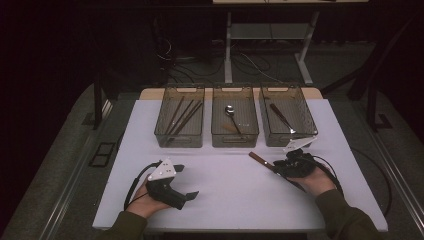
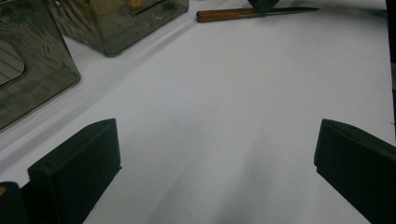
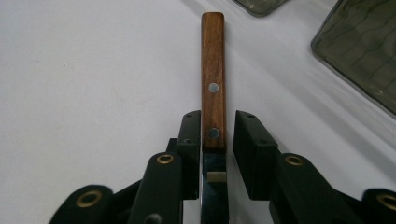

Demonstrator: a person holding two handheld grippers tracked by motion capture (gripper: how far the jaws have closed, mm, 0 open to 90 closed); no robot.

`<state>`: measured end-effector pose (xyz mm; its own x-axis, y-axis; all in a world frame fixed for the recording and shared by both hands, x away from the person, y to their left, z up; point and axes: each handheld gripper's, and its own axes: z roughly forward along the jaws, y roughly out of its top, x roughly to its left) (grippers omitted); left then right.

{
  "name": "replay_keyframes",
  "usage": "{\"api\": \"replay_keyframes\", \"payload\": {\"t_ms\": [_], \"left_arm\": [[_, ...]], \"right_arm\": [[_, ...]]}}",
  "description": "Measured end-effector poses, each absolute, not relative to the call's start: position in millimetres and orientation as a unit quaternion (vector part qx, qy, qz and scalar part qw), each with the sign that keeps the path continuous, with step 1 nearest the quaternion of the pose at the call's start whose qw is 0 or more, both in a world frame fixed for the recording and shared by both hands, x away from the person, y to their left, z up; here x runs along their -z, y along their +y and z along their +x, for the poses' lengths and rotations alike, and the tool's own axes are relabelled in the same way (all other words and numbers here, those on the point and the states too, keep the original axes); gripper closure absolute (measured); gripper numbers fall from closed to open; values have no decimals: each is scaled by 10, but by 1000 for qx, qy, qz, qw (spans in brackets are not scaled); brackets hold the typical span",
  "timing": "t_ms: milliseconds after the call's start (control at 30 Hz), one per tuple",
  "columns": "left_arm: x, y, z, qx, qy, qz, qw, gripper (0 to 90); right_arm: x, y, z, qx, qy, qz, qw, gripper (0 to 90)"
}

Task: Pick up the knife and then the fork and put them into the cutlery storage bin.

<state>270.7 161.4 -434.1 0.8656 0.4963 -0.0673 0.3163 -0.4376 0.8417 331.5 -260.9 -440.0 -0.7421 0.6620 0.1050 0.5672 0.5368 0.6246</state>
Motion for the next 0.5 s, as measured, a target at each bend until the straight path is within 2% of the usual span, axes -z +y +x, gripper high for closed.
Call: {"api": "replay_keyframes", "payload": {"t_ms": [267, 500], "left_arm": [[4345, 1611, 2708, -96, 243, 841, 474, 0], [4348, 1600, 2701, -94, 246, 839, 477, 0]], "right_arm": [[4391, -2521, 3334, -291, 892, 336, 79, 757], [4283, -2349, 3470, -210, 923, 318, 55, 758]]}}
